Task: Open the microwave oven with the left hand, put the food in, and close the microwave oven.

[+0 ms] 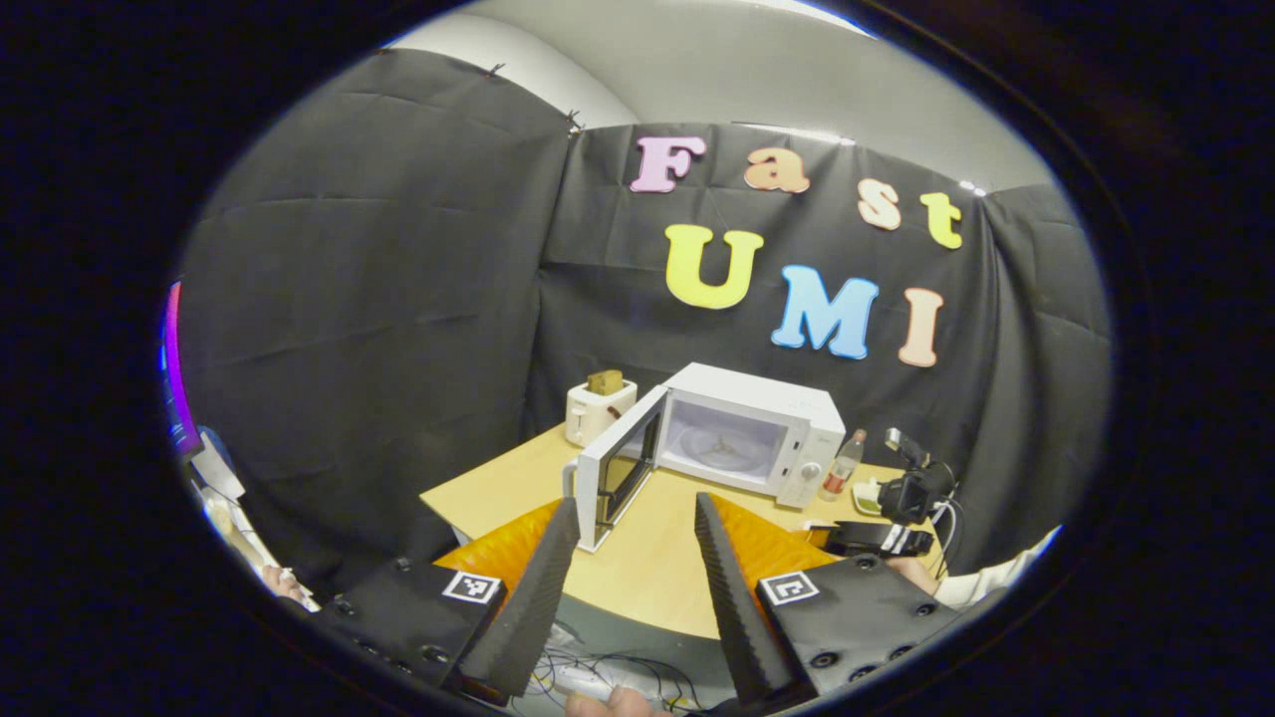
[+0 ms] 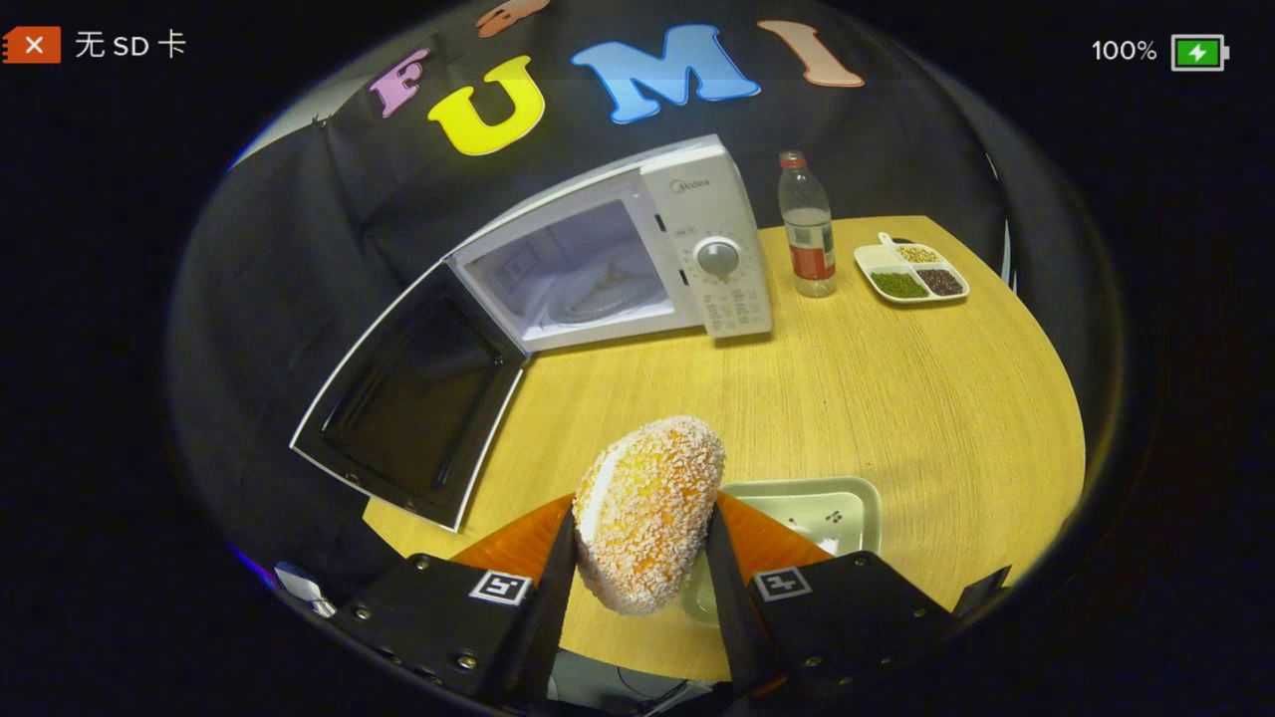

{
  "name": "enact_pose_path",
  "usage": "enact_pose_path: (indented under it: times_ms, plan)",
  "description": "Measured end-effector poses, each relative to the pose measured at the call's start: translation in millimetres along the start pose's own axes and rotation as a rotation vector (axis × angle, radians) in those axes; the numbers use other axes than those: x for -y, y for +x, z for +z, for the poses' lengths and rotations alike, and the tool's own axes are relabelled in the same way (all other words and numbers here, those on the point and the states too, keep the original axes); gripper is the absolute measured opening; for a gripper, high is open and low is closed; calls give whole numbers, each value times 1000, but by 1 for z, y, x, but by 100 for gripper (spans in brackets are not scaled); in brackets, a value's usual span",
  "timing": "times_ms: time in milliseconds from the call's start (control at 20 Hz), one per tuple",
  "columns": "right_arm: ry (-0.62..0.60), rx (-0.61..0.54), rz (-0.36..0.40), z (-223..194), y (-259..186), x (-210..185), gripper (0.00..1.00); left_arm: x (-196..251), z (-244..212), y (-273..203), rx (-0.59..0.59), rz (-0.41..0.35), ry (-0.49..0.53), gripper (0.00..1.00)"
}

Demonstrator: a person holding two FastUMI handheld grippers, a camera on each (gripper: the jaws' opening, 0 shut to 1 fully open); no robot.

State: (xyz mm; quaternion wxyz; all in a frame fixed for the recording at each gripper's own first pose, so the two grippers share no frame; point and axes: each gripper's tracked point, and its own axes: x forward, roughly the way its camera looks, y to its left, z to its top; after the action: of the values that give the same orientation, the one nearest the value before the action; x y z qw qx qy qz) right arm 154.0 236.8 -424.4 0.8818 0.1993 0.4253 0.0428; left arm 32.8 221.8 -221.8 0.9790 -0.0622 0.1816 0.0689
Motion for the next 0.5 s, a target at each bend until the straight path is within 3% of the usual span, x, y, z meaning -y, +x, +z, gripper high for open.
enact_pose_path:
  times_ms: [250,500]
  plan:
    - [73,50,18,31,40,-53,66,-30,19,-4,22,28,-15,73]
    - [139,55,2,55,101,-65,66,-46,21,15,-2,99,-26,79]
